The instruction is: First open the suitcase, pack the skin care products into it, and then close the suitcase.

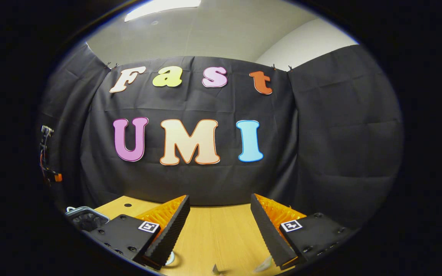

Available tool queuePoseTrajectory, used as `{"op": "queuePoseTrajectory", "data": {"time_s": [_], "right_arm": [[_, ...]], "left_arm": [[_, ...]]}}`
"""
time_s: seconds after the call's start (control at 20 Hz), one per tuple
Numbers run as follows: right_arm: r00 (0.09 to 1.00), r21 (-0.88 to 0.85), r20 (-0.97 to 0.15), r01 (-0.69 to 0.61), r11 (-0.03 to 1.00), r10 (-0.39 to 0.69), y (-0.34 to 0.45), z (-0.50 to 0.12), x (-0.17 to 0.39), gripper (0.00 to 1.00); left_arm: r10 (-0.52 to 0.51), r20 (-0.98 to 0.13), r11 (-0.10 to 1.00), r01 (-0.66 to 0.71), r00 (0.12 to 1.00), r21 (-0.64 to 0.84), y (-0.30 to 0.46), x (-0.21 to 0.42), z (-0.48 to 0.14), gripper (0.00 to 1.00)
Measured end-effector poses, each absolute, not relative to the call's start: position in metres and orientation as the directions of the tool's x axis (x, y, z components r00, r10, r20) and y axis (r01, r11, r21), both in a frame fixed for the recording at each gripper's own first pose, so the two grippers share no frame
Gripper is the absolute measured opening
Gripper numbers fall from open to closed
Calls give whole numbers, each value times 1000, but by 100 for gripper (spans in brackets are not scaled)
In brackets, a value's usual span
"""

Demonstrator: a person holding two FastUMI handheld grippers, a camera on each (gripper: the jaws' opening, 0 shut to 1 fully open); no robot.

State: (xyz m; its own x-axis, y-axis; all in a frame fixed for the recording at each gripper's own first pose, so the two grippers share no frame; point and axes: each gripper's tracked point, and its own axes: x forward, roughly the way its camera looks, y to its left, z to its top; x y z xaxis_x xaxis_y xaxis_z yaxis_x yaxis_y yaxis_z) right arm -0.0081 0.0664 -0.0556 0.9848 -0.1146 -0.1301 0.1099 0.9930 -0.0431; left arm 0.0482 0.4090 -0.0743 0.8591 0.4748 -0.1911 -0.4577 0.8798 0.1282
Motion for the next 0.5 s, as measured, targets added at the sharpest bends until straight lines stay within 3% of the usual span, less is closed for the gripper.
{"op": "queuePoseTrajectory", "data": {"time_s": [0.25,0.5], "right_arm": [[991,-49,-119,49,998,-54,42,-45,2,98],[994,-40,-107,17,999,-21,11,-41,5,99]], "left_arm": [[349,-109,934,-336,931,121,292,52,-31,88],[192,-44,974,-185,980,130,180,43,-9,100]]}}
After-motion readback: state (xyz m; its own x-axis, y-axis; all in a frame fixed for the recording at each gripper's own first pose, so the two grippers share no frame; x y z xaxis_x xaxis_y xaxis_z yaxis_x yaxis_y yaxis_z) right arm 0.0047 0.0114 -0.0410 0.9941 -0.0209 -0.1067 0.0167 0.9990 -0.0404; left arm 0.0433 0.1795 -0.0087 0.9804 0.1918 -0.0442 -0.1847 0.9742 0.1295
